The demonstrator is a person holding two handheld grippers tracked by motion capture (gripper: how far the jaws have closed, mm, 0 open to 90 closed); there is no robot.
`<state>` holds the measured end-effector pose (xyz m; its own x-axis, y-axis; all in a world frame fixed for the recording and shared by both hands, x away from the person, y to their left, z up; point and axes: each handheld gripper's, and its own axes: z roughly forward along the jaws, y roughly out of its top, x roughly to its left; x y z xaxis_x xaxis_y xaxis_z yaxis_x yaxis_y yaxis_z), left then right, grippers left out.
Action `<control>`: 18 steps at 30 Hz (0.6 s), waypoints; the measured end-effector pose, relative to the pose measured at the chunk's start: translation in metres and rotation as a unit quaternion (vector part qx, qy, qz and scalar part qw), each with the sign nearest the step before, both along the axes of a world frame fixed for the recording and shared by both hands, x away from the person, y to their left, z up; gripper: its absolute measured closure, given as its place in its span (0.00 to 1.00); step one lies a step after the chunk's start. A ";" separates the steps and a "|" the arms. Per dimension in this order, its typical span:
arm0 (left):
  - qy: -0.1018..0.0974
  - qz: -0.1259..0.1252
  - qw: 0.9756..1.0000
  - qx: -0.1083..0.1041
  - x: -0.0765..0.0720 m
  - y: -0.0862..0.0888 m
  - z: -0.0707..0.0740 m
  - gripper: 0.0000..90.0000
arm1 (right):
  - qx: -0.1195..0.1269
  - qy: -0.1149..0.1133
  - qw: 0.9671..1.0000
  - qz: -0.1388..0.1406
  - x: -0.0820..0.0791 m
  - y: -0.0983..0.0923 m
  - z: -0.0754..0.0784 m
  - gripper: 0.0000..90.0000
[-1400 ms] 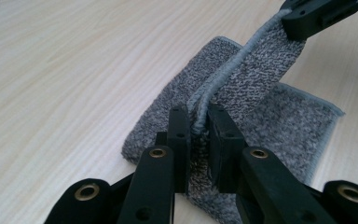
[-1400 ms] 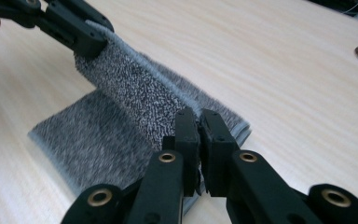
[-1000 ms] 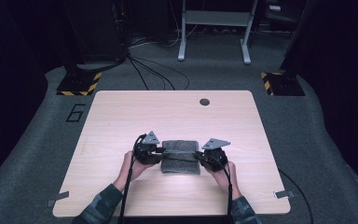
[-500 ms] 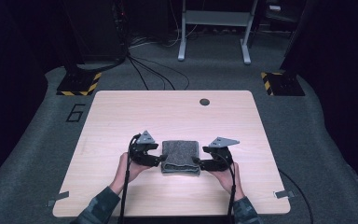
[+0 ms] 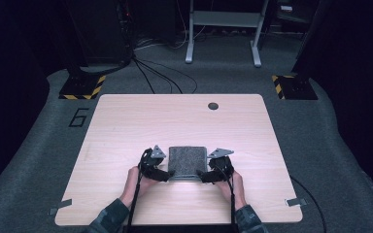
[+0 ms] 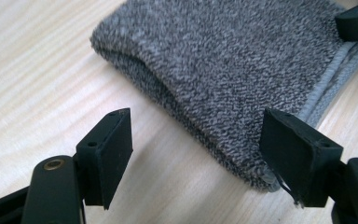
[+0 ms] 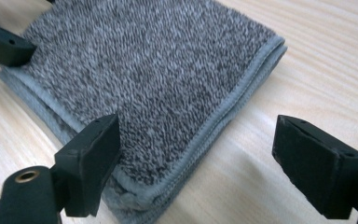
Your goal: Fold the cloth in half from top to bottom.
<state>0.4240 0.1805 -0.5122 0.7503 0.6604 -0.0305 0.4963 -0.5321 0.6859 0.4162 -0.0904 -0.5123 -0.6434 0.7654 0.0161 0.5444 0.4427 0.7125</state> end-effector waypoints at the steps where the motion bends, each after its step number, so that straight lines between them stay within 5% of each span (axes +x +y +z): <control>1: 0.001 -0.001 1.000 0.000 -0.001 0.000 -0.001 0.28 | -0.005 -0.005 1.000 0.003 0.000 0.000 -0.001 0.17; 10: -0.015 0.001 1.000 -0.020 -0.005 0.006 0.005 0.27 | 0.002 -0.006 1.000 0.019 0.000 -0.004 0.001 0.18; 12: -0.033 0.013 0.999 -0.033 0.001 0.010 0.014 0.27 | 0.024 -0.002 1.000 0.017 0.006 -0.008 0.011 0.19; 14: -0.031 0.023 0.998 -0.043 0.012 0.014 0.024 0.26 | 0.045 -0.002 0.999 0.016 0.015 -0.011 0.019 0.19; 18: -0.045 0.044 0.997 -0.035 0.036 0.012 0.031 0.26 | 0.041 -0.010 0.999 -0.008 0.036 -0.010 0.028 0.20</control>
